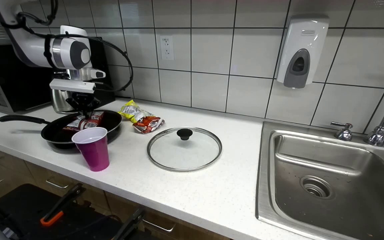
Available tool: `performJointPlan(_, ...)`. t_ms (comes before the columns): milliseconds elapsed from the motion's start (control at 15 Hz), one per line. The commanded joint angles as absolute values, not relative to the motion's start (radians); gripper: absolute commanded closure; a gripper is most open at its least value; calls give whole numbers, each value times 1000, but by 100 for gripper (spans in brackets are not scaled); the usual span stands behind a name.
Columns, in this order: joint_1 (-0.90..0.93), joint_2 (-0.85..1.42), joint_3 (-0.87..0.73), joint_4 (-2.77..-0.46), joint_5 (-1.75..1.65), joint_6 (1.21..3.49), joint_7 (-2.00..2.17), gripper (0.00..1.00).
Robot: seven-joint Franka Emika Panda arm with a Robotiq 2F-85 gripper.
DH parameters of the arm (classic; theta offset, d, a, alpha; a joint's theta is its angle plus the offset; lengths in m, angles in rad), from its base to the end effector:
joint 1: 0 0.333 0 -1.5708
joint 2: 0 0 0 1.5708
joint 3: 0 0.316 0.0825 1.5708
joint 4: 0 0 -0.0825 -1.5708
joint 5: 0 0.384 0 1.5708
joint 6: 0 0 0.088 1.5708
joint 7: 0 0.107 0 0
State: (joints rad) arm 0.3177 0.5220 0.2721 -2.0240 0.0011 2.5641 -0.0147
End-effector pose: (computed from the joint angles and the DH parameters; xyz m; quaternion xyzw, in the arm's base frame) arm 0.5047 0.3341 0.1997 -0.9578 -0.2788 0.0016 0.0695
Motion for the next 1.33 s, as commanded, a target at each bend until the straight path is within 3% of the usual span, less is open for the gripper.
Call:
performJointPlan(0, 302, 535, 286, -1990, 24, 2522, -40, 73)
performJointPlan(667, 290, 495, 279, -1995, 24, 2536, -31, 1)
performJointPlan(1267, 251, 451, 258, -1999, 27, 2531, -31, 0)
